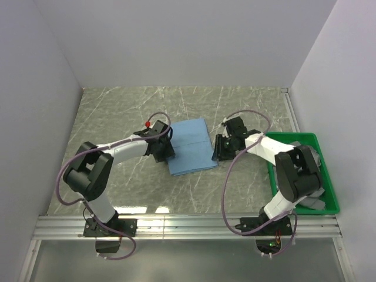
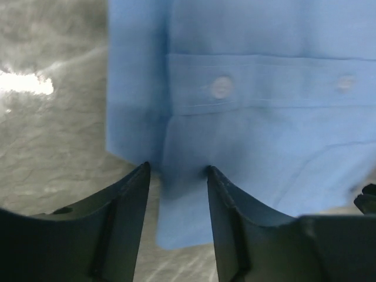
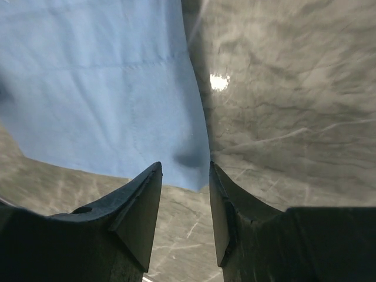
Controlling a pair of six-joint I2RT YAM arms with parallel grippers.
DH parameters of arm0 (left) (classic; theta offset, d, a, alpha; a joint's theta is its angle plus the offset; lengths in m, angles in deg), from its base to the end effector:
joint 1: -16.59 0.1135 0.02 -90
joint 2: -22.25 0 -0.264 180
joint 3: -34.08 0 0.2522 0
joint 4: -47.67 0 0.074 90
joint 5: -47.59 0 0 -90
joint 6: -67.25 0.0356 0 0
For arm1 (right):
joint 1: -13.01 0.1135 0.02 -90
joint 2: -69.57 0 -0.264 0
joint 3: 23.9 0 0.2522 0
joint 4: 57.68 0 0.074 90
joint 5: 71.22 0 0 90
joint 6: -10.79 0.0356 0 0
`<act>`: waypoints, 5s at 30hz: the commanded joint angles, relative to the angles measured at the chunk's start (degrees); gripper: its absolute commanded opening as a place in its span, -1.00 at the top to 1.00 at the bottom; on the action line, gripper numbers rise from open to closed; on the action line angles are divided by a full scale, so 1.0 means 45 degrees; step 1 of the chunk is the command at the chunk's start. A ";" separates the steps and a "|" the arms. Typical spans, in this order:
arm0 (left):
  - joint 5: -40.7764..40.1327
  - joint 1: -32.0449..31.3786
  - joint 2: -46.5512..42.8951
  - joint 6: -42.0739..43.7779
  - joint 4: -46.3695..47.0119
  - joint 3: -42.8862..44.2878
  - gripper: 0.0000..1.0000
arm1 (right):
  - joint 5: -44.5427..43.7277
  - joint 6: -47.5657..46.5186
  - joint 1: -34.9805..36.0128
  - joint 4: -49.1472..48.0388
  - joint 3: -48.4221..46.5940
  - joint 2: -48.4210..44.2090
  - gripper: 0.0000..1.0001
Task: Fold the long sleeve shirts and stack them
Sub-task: Fold the shirt
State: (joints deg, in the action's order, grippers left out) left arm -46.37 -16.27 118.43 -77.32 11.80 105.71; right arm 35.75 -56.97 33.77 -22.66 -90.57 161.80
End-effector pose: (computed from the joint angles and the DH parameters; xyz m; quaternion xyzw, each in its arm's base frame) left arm 0.2801 -0.1780 0.1759 -0.1906 0.9473 -0.1522 0.2075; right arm 0.2870 0.1199 0.1744 -0.0251 0.9570 0.2248 0.1814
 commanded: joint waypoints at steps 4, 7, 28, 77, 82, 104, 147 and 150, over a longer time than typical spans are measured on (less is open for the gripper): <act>-0.0329 -0.0080 0.0637 0.0444 -0.0418 0.0441 0.14 | -0.0003 -0.0606 0.0875 0.0686 -0.1016 0.1221 0.14; -0.0778 0.0075 0.1378 0.1203 -0.0827 0.0987 0.14 | 0.0424 -0.0645 0.1422 0.0843 -0.1309 0.1633 0.23; -0.2361 0.3494 -0.0705 0.1642 -0.1083 0.3265 -0.93 | -0.0820 -0.0117 0.4141 0.0257 -0.4437 0.1304 -0.13; -0.3764 0.3985 0.0290 0.4660 -0.2451 0.4115 -0.91 | -0.0216 0.2402 0.1015 -0.2341 -0.1194 -0.0472 -0.17; -0.4235 0.0789 -0.1605 0.6050 -0.1924 0.3177 -0.93 | -0.2380 0.1777 0.0487 -0.1288 -0.0607 -0.2345 -0.60; -0.6364 -0.5940 0.2512 1.0054 -0.0947 0.3371 -0.41 | -0.2541 0.2694 -0.1895 -0.1813 0.2868 -0.6744 -0.93; -0.3943 -0.4768 0.0853 0.8611 -0.0087 0.2473 0.99 | 0.1893 0.9978 -0.0902 -1.1889 0.3457 0.0905 -0.93; -0.3709 -0.4748 0.0833 0.8454 -0.0145 0.2590 0.99 | 0.1932 1.0603 -0.0238 -1.2710 0.2949 0.2098 -0.93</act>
State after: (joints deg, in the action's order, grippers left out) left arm -65.70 -37.85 125.01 -37.52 10.34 117.06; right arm 44.01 -13.32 30.47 -72.65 -74.28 167.31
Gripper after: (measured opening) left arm 0.013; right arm 0.966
